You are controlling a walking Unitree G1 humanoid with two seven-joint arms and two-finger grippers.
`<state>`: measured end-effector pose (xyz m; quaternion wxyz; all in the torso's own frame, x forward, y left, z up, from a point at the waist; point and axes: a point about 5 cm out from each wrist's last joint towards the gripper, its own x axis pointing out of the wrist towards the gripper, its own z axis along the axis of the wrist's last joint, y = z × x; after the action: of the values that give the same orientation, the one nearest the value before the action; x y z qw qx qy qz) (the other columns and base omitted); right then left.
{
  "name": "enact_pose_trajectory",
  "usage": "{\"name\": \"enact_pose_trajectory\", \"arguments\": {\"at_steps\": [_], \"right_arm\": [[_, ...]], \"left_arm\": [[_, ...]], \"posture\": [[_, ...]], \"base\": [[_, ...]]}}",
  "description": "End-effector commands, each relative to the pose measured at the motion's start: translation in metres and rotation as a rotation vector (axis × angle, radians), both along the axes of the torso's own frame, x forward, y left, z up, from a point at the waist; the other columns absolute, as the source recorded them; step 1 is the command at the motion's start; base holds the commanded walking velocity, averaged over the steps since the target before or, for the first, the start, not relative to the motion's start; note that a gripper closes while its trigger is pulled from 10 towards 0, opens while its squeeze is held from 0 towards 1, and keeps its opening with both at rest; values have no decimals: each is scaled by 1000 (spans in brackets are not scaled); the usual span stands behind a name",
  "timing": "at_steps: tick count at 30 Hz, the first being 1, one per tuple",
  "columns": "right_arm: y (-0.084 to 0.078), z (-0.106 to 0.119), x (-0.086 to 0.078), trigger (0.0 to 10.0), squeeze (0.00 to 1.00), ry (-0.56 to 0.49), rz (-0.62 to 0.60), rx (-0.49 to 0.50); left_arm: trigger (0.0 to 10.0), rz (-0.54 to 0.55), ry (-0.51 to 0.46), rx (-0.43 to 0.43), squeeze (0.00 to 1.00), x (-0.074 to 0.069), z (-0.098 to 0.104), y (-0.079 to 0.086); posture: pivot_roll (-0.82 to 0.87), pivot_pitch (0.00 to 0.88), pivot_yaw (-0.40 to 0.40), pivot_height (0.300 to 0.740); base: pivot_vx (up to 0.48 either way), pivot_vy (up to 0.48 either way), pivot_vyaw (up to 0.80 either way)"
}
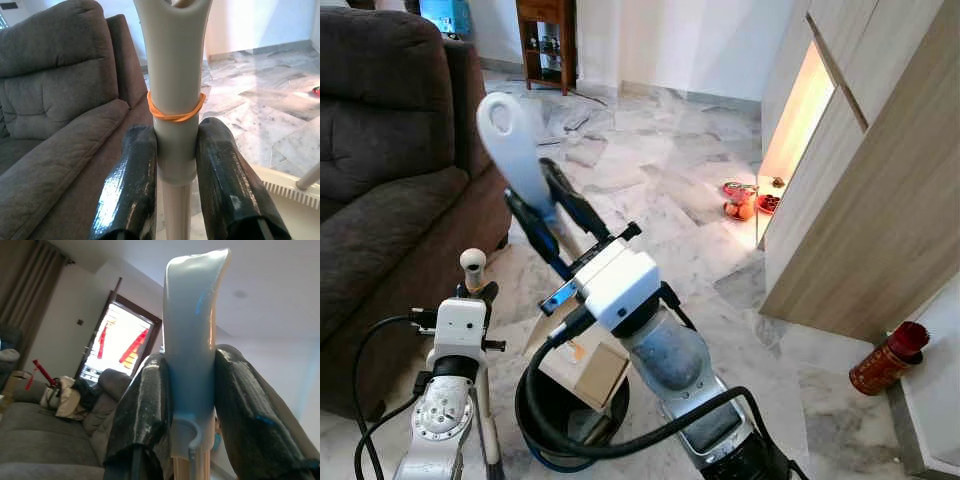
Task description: Sweep floor
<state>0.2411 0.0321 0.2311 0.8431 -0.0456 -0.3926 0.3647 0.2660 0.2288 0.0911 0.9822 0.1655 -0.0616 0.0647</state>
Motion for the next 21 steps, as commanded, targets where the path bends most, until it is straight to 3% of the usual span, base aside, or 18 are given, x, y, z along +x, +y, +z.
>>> {"name": "enact_pose_trajectory", "arguments": {"at_steps": [1, 9, 16, 21], "right_arm": [[-3, 18, -10, 10000, 0, -94, 21, 56], [-4, 15, -6, 10000, 0, -86, -8, 34], [-21, 6, 23, 10000, 0, -51, -199, -25], [-30, 7, 34, 10000, 0, -66, -262, -51]], "left_arm": [[10000, -25, -48, 33, 0, 5, 9, -5], [10000, -24, -48, 34, 0, 6, 9, -5], [10000, -22, -52, 33, 0, 6, 9, -6], [10000, -20, -56, 31, 0, 6, 10, -5]], "posture": [[205, 0, -69, 740], [206, 0, -71, 740], [201, 0, -75, 740], [199, 0, -74, 740]], "base": [[0, 0, 0], [0, 0, 0], [0, 0, 0], [0, 0, 0]]}}
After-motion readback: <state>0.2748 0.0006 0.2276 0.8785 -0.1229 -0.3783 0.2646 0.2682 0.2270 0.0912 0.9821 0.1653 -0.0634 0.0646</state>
